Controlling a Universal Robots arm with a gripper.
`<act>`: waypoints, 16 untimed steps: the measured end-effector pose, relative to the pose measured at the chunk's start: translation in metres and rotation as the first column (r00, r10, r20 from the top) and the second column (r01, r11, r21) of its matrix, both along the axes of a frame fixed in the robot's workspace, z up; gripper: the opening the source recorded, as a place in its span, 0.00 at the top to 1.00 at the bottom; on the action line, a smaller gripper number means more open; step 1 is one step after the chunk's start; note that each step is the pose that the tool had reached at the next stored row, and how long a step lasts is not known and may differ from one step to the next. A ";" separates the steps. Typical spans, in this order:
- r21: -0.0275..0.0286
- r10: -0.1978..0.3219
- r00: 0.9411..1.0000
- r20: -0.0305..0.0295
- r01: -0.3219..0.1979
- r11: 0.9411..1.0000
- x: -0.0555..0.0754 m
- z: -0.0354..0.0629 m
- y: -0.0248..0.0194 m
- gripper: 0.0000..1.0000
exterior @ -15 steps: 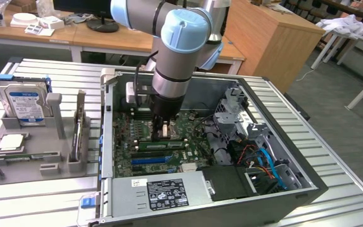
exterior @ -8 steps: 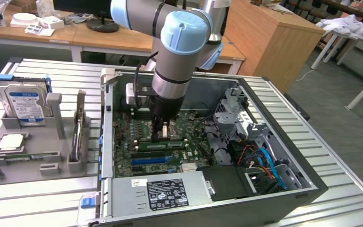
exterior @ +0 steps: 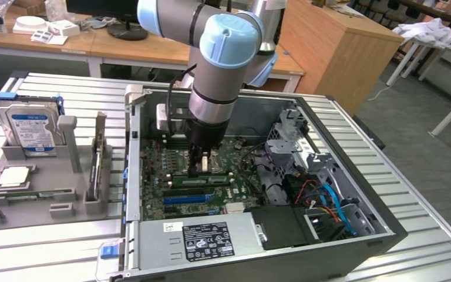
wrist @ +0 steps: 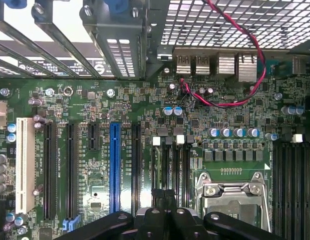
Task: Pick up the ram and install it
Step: 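Press down the ram until it locks into place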
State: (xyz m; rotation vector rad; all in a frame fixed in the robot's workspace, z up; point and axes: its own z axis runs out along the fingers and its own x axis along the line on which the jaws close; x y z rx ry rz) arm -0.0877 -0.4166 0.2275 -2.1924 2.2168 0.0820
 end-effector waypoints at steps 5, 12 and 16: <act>0.000 0.000 1.000 0.000 0.000 1.000 0.000 -0.0006 -0.0004 0.89; 0.000 0.000 1.000 0.000 0.000 1.000 0.000 -0.0023 -0.0006 0.89; 0.000 0.000 1.000 0.000 0.000 1.000 0.000 -0.0027 -0.0005 0.89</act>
